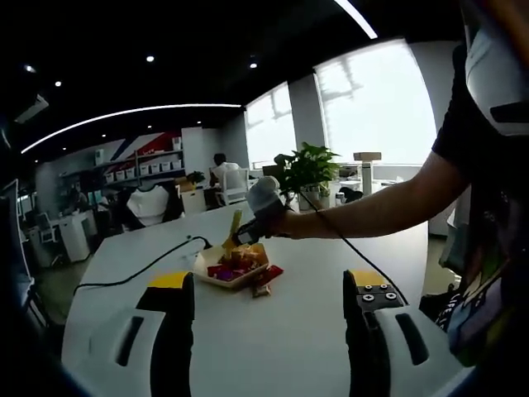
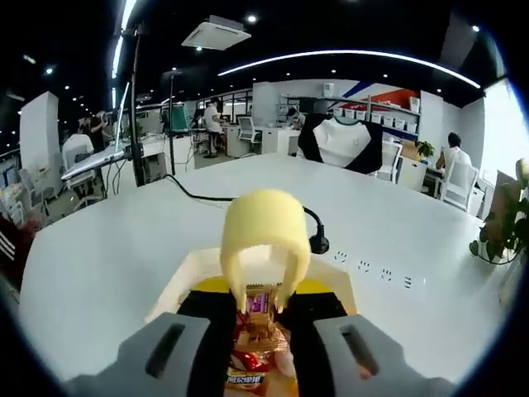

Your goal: Place the target food into the container with the food tongs after gripping and lifting it, then release it inside without dropping or visibly crushing the food.

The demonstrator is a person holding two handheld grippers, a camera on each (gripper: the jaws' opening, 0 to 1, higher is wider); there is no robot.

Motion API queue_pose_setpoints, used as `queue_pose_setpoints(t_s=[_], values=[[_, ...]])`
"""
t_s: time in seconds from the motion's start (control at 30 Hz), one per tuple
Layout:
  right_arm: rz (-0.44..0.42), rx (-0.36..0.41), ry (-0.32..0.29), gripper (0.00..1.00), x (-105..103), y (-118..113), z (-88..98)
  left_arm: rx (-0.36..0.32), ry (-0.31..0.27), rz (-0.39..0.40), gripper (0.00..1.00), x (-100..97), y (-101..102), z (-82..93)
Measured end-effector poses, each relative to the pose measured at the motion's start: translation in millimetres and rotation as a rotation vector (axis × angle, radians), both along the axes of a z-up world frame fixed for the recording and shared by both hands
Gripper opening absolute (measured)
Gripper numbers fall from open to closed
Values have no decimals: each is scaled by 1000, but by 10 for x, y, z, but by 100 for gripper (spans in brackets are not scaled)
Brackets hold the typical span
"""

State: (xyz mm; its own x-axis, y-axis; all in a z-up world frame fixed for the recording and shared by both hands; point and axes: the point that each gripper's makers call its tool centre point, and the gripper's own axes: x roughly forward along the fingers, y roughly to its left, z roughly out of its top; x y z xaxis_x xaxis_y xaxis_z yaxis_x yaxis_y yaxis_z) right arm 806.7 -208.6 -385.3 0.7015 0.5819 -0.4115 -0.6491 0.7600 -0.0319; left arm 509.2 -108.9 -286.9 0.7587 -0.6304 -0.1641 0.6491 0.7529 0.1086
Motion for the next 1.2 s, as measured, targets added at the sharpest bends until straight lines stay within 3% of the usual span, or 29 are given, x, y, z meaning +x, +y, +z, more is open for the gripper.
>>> queue_pose_setpoints(t_s=[0.2,0.47,0.9,1.2], values=[[11,7,-54,20,-90,-29,248,2,-1,-4,78,-12,-17,0],[44,-31,-104,20,-266,-18,416,3,-5,-16,78,-34,-74,22],[68,25,-110,21,-699,-33,506,-1,-26,-28,78,-70,-157,79],[101,74,-98,21,-1022,-35,447,3,-25,-45,78,-105,-191,56]])
